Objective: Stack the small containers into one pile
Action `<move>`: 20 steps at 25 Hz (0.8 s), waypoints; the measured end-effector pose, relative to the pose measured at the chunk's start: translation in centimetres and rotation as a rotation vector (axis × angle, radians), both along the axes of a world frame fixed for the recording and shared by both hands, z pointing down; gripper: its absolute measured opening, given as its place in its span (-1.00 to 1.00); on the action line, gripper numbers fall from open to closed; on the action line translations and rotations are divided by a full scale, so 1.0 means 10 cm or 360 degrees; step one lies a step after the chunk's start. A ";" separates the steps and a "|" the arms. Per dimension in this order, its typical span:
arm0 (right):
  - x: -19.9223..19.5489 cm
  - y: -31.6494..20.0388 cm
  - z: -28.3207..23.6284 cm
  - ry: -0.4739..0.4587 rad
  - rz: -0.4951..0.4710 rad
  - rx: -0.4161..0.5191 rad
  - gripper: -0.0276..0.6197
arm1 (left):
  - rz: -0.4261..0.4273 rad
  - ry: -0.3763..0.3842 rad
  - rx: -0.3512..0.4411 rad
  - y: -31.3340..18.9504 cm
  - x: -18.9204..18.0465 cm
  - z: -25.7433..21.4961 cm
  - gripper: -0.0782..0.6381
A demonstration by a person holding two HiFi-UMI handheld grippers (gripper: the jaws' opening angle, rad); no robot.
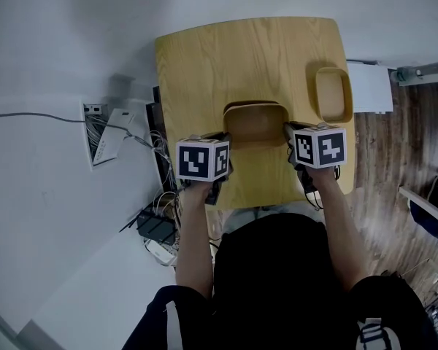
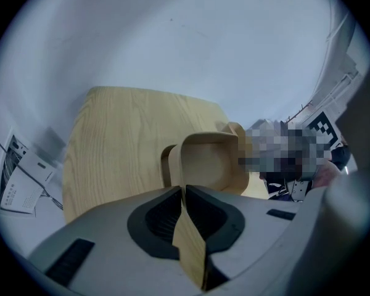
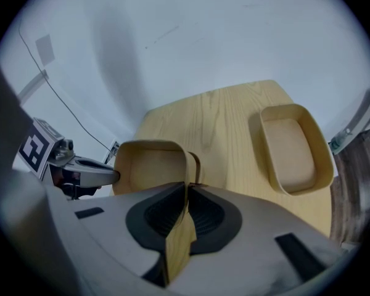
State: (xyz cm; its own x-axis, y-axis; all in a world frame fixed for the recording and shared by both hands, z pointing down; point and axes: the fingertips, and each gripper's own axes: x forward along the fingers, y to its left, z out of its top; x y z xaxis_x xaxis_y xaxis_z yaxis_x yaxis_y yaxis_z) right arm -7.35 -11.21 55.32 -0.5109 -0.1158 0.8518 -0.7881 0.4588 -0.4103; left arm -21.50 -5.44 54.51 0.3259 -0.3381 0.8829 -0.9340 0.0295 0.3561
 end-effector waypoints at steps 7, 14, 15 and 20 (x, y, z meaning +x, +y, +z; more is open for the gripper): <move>0.46 0.16 0.00 0.0016 0.0100 -0.0001 -0.85 | 0.0130 0.0001 -0.0001 0.08 0.43 0.00 -0.68; 0.96 0.41 0.02 0.0006 0.0239 -0.0025 -0.85 | 0.0277 0.0001 -0.0005 0.17 0.89 0.01 -0.69; 1.03 0.44 0.02 0.0000 0.0261 -0.0032 -0.85 | 0.0290 0.0000 -0.0004 0.19 0.95 0.01 -0.69; 1.29 0.60 0.02 -0.0010 0.0328 -0.0047 -0.85 | 0.0339 0.0008 -0.0013 0.25 1.19 0.04 -0.69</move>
